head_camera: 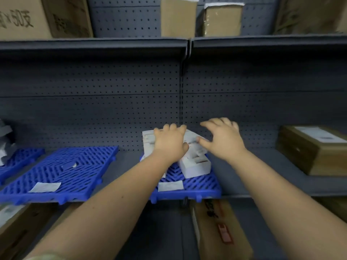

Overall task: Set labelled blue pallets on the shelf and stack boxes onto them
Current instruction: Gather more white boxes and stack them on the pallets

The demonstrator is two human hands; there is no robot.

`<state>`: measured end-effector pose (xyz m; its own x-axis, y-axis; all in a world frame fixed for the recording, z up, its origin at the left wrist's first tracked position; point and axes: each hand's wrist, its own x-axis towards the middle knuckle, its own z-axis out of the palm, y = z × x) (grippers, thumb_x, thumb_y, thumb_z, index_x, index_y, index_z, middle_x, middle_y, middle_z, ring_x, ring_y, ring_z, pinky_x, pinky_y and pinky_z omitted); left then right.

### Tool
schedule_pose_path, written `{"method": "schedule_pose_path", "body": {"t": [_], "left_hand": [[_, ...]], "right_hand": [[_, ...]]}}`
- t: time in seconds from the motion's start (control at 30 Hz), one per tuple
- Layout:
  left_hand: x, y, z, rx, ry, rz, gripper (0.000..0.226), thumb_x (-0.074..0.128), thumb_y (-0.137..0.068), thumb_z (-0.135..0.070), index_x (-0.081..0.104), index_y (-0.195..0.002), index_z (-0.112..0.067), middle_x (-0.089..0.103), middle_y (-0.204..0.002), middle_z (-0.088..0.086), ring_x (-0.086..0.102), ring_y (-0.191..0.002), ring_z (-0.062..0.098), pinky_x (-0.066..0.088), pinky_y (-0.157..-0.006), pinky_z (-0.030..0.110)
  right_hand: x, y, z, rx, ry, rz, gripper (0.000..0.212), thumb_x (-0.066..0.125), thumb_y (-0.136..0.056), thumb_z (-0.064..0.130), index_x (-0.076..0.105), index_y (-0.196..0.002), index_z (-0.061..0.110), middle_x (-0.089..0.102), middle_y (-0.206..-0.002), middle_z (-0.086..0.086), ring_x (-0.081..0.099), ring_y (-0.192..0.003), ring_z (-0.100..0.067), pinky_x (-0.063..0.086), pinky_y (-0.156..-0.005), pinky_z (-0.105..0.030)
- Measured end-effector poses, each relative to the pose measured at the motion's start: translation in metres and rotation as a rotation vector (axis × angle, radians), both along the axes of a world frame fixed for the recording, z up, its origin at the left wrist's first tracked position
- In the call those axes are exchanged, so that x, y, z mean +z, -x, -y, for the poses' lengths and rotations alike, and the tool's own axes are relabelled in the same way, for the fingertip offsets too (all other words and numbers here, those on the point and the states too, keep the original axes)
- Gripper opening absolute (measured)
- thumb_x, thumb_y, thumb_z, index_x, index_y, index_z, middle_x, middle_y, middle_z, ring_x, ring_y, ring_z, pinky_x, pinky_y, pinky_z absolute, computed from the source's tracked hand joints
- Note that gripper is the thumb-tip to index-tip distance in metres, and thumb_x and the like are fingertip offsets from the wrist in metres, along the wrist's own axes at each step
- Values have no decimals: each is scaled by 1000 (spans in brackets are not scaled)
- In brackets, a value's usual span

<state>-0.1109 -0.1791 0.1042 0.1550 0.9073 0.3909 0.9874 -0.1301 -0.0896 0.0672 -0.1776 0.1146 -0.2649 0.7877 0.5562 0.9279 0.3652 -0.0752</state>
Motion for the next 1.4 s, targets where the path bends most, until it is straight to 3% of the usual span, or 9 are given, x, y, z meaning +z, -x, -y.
{"method": "schedule_pose_path", "body": {"t": [0.27,0.5,0.7,0.87,1.07,1.2,1.4], "left_hand": [[-10,-102,68,-317,-36,38,57,48,-90,-30,32,-144,-24,41,-139,7,35,-126,31,34,-99,51],[37,-226,109,-594,-149,37,56,48,-91,-43,33,-143,-27,37,-143,6,34,-128,31,32,-99,50],[71,-379,159,-757,-234,59,59,50,-88,-49,34,-142,-31,40,-140,3,36,-125,29,32,-97,48],[70,-520,193,-831,-216,124,58,50,-89,-51,35,-142,-32,39,-141,3,34,-127,29,32,-98,49],[60,-677,217,-865,-172,123,59,50,-89,-50,32,-143,-32,39,-140,4,33,-127,30,30,-99,50],[63,-764,216,-879,-176,121,57,49,-89,-51,33,-141,-32,40,-137,5,34,-124,30,31,-96,49],[35,-867,170,-866,-125,46,62,46,-90,-52,29,-146,-32,36,-142,7,31,-129,32,28,-103,52]], "right_hand": [[-14,-101,131,-265,49,146,59,54,-88,53,43,-140,27,47,-137,1,38,-127,-27,29,-103,-44],[34,-228,214,-549,-13,263,61,58,-86,51,42,-139,26,46,-136,-3,39,-125,-29,32,-100,-46],[54,-362,282,-700,-37,240,62,61,-85,45,41,-140,27,44,-138,-3,38,-126,-30,33,-99,-45],[51,-484,330,-764,-75,203,57,64,-82,35,48,-135,23,50,-130,-6,43,-117,-33,39,-92,-44],[45,-629,367,-802,-15,167,60,61,-84,33,42,-141,24,46,-135,-5,38,-123,-31,38,-97,-43],[58,-716,367,-851,-45,111,55,64,-82,30,50,-135,22,51,-131,-6,42,-119,-33,41,-93,-44],[33,-816,328,-839,13,89,55,64,-83,31,49,-135,23,50,-132,-4,41,-120,-31,40,-94,-42]]}}
